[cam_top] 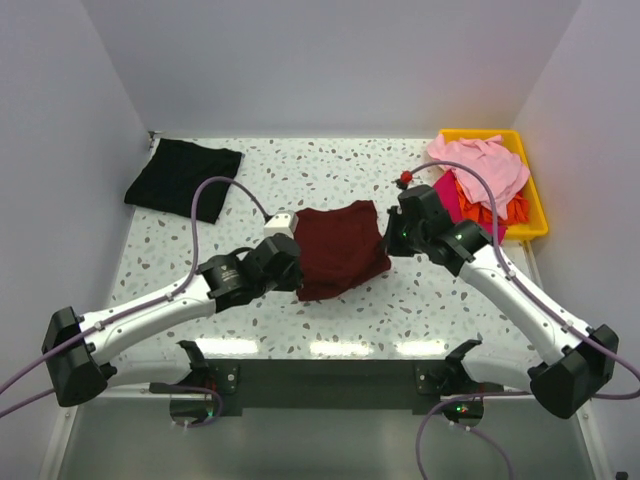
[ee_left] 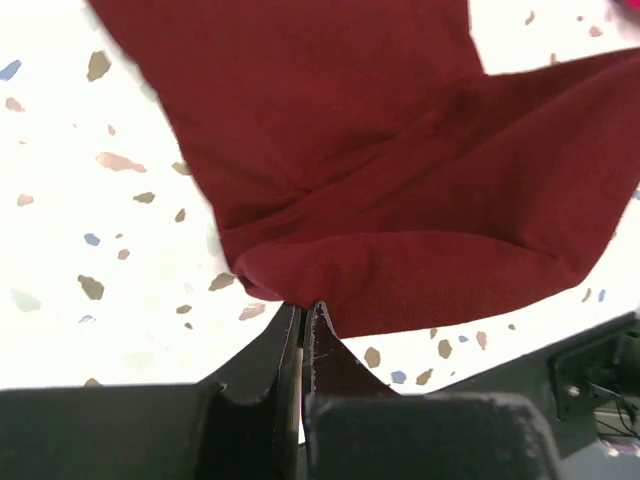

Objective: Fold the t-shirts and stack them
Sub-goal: Fold the tshirt

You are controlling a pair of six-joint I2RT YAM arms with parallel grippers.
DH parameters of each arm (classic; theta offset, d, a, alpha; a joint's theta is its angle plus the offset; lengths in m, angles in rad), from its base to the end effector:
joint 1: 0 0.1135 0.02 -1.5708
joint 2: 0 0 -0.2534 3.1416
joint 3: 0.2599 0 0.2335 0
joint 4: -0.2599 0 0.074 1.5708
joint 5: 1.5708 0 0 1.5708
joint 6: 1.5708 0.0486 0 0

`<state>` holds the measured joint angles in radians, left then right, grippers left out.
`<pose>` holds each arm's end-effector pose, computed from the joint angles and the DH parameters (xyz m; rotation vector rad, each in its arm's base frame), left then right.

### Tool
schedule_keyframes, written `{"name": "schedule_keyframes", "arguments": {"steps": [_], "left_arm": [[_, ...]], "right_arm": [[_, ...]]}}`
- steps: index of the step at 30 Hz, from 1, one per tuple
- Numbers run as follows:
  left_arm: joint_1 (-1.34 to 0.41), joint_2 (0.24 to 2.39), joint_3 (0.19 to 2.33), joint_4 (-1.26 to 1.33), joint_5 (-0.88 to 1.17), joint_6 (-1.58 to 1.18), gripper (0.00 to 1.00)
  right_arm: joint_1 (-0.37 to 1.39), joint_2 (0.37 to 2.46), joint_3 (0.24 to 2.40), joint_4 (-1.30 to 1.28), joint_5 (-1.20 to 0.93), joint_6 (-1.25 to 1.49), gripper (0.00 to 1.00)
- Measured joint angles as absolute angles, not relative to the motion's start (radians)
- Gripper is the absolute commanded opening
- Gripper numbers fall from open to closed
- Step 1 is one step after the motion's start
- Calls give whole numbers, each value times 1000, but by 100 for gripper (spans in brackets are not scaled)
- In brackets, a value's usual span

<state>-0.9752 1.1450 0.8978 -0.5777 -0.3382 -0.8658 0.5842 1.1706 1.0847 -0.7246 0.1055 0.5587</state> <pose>0.1425 -0.1815 0.2592 -0.0287 2.3919 -0.4966 0.1993 0.1256 0.2987 0.0202 2.4163 0.4148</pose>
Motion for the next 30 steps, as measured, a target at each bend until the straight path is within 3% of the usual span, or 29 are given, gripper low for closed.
{"name": "schedule_keyframes", "arguments": {"steps": [18,30], "left_arm": [[-984,1017,895,-571,-217,-801,0],[-1132,1020,887,-574,-247,-898,0]], "right_arm": [[584,980,1164,-884,53,535,0],[584,904,1166,-937,36,559,0]]}}
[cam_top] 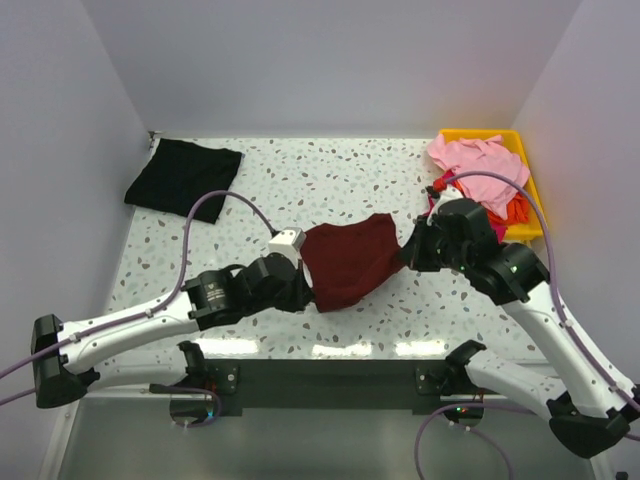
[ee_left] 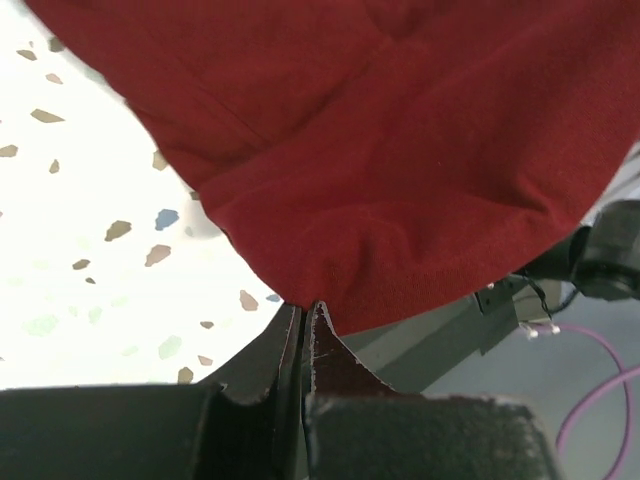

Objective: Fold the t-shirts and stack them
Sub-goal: Fold the tshirt

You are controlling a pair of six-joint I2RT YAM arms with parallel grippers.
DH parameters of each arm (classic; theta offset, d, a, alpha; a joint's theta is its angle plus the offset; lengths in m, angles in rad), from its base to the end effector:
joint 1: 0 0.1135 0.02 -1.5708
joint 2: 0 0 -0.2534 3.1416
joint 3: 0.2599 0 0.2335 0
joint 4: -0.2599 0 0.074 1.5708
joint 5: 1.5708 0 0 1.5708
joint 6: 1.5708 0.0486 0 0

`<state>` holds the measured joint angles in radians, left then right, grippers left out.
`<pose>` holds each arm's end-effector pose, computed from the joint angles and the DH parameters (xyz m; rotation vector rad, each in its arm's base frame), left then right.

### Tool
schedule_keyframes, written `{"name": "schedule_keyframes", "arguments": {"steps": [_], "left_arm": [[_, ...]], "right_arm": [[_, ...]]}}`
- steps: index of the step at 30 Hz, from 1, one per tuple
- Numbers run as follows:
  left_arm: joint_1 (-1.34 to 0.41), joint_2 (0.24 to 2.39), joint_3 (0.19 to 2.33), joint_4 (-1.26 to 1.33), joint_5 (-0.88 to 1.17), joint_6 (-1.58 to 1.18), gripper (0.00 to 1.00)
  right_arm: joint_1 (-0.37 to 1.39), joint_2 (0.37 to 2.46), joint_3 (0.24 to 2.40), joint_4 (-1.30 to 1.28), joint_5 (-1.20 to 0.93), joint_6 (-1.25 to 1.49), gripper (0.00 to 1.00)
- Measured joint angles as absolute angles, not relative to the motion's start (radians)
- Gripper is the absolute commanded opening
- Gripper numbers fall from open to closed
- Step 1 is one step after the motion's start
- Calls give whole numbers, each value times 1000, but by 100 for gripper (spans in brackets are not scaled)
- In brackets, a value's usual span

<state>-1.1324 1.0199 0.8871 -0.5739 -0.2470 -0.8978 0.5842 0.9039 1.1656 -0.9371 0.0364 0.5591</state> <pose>0.1004 -0.1861 0.2804 0.1430 2.3749 -0.7749 0.1356 0.0875 0.3523 -0.0088 2.3093 0.5646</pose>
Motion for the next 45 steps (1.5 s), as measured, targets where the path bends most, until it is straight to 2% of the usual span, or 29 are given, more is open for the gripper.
{"name": "schedule_keyframes", "arguments": {"steps": [17,29,40,41,42,43,44,45], "left_arm": [[-856,1225,945,-458,-160,-736,0],[-682,1415,984,-350,-18,-627,0],[-563,1682,1138,-281,93,-561,1],[-550,1704,1153,-277,93,-560,11],[-536,1724,1170,-276,91,-557,42],[-524,1742,1188,-275,85,-554,59],[-513,1756,1203,-275,74,-556,73],[-505,1764,1213,-274,64,-559,94]], "right_arm": [[565,1222,1261,-822,135,471,0],[424,1435,1316,-709,100,403,0],[311,1702,1449,-625,11,365,0],[299,1729,1469,-615,4,364,4],[285,1757,1487,-604,-3,365,14],[270,1784,1507,-598,-17,365,38],[257,1812,1528,-593,-22,370,46],[244,1835,1546,-588,-27,366,54]]}}
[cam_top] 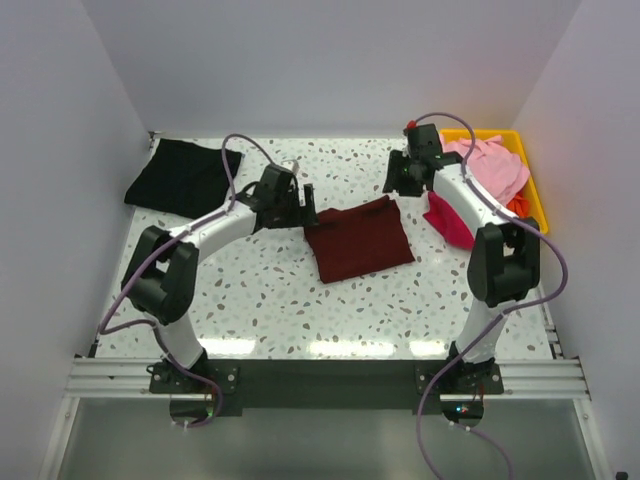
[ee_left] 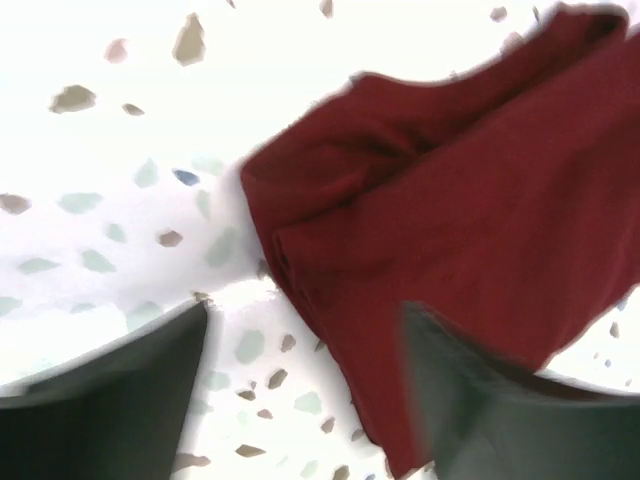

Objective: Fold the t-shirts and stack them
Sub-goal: Fold the tshirt

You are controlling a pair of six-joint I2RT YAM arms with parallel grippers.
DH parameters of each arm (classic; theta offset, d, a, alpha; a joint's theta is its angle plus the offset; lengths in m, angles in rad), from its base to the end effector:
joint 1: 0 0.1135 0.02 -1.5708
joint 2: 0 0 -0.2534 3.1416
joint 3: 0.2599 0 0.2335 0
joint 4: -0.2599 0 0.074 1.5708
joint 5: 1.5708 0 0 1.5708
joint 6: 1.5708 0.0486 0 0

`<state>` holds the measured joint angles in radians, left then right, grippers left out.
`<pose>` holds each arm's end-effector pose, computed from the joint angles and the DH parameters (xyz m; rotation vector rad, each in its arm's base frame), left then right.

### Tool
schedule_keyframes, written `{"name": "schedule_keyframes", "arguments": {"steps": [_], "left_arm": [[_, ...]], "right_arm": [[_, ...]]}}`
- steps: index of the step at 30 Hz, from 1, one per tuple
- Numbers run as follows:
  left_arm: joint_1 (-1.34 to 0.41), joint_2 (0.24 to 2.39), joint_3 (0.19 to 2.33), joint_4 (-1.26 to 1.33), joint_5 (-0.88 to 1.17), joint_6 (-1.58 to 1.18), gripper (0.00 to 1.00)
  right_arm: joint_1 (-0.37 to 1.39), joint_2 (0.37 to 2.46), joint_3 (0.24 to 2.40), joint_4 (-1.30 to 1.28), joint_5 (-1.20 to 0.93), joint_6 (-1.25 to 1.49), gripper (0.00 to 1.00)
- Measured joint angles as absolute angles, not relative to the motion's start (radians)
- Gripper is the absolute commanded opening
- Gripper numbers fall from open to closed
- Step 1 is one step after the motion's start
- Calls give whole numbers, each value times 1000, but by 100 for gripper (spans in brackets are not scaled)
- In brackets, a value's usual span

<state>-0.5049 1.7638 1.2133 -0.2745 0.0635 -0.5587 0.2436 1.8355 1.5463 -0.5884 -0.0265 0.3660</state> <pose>0.3271 -0.1843 0.2053 -0.0358 2.4721 -0.5581 0.3860 0.0973 0.2569 0.1394 2.4676 0.2991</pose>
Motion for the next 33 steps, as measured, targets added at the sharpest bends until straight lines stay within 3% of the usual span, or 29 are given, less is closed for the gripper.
{"name": "schedule_keyframes", "arguments": {"steps": [1,4,17,33], "left_arm": [[-497,1765,1218,-274,46,-558,100],[-489,1755,1222,-272,2,-564,100],[-491,1512,991,-153,68,-569,100],[-492,1488,716,212,276,-651,100]], "right_arm": [[233,1851,1560,-588,-30,362,63],[212,1853,1565,-588,-40,355,69],[224,1528,1299,-516,-173,349,67],[263,1584,1083,-410,-299,369,66]]}}
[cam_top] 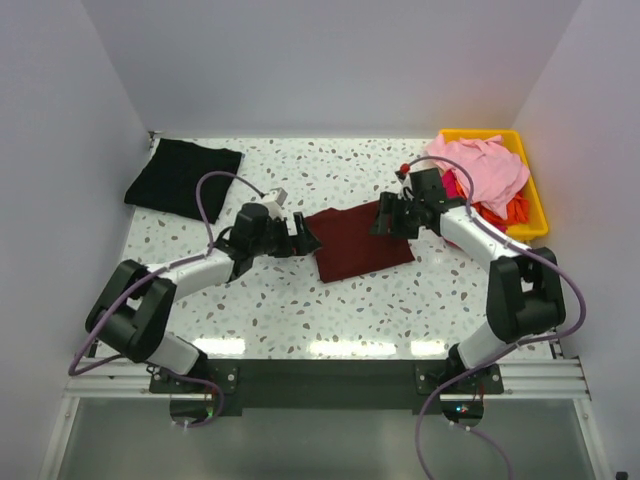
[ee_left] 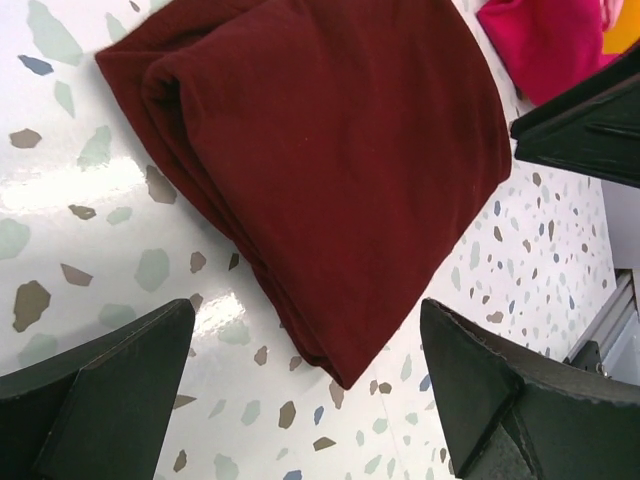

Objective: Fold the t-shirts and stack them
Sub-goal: Fold the tshirt, then neatly place the folded tshirt to the corner

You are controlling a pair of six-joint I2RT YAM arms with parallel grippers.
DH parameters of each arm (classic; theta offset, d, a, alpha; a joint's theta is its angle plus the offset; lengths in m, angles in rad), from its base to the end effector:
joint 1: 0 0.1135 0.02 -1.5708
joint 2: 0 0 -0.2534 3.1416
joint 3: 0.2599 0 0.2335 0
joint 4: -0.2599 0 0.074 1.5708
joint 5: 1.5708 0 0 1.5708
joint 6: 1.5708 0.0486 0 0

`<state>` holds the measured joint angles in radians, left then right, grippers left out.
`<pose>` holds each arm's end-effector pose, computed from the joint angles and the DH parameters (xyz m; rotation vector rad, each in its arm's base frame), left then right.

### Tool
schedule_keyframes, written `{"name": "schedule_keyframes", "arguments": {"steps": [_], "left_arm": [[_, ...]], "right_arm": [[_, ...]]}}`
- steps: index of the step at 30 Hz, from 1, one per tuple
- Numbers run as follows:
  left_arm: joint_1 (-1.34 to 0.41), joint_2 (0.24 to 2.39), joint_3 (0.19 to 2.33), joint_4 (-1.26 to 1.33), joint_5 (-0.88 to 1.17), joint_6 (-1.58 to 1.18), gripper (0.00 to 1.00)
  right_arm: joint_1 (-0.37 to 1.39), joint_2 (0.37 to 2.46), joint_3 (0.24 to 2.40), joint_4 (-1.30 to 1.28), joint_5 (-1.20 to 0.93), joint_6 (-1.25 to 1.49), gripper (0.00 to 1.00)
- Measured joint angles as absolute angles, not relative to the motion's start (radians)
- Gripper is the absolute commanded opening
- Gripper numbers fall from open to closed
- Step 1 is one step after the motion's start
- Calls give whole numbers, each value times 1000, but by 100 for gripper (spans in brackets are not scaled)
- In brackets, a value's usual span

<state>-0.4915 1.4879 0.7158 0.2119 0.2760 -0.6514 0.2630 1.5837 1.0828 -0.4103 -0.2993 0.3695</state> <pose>0.2625 -0.1556 0.1874 -0.0074 2.2645 -0.9393 0.3090 0.0980 0.2160 0.0043 2.5368 0.6327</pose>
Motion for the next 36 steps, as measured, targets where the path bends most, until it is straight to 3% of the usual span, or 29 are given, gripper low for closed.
{"name": "schedule_keyframes", "arguments": {"steps": [19,36], "left_arm": [[-491,1771,594,749,416,-819,100],[-505,1933,595,1058,416,-959,100]], "right_arm": [[263,1662,1026,-373,-297,389,65],[263,1663,994,-365,-281,399,65]]}}
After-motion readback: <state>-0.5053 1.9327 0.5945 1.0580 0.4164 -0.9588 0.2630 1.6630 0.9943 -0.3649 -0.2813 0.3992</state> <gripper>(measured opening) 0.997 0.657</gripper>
